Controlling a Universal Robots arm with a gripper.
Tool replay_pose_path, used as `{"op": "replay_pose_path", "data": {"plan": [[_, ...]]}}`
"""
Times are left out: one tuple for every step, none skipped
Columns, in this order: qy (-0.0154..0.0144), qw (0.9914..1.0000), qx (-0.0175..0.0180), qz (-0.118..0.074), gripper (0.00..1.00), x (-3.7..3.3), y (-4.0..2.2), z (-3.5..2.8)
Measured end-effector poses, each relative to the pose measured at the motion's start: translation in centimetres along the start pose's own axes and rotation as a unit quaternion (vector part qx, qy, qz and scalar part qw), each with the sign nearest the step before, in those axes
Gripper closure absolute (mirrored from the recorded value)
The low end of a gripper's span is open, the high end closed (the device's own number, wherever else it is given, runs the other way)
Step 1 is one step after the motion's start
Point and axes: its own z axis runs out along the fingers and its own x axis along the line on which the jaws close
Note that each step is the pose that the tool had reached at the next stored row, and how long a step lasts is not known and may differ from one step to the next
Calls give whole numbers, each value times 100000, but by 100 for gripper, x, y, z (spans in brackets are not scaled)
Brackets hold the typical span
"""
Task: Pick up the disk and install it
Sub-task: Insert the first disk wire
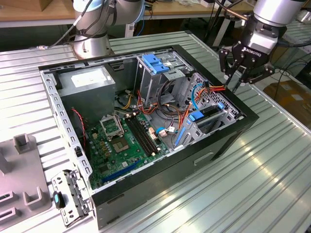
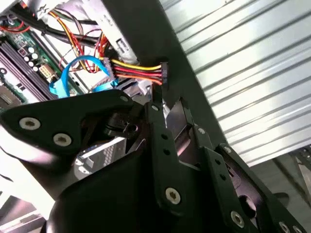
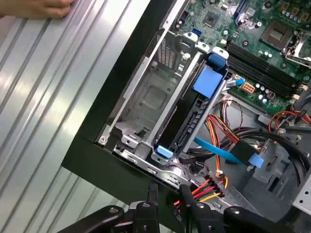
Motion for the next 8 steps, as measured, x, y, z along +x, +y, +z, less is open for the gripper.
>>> {"op": "replay_pose_path", "data": {"plan": [[1, 100000, 7, -120, 69, 7, -13, 0], [0, 100000, 8, -119, 69, 7, -13, 0], [1, 100000, 7, -118, 69, 7, -13, 0], [1, 100000, 8, -122, 69, 8, -14, 0], [2, 100000, 8, -127, 69, 8, -14, 0], [1, 100000, 7, -125, 69, 8, -14, 0], [1, 100000, 6, -126, 69, 8, -14, 0], [3, 100000, 9, -127, 69, 8, -15, 0]]}}
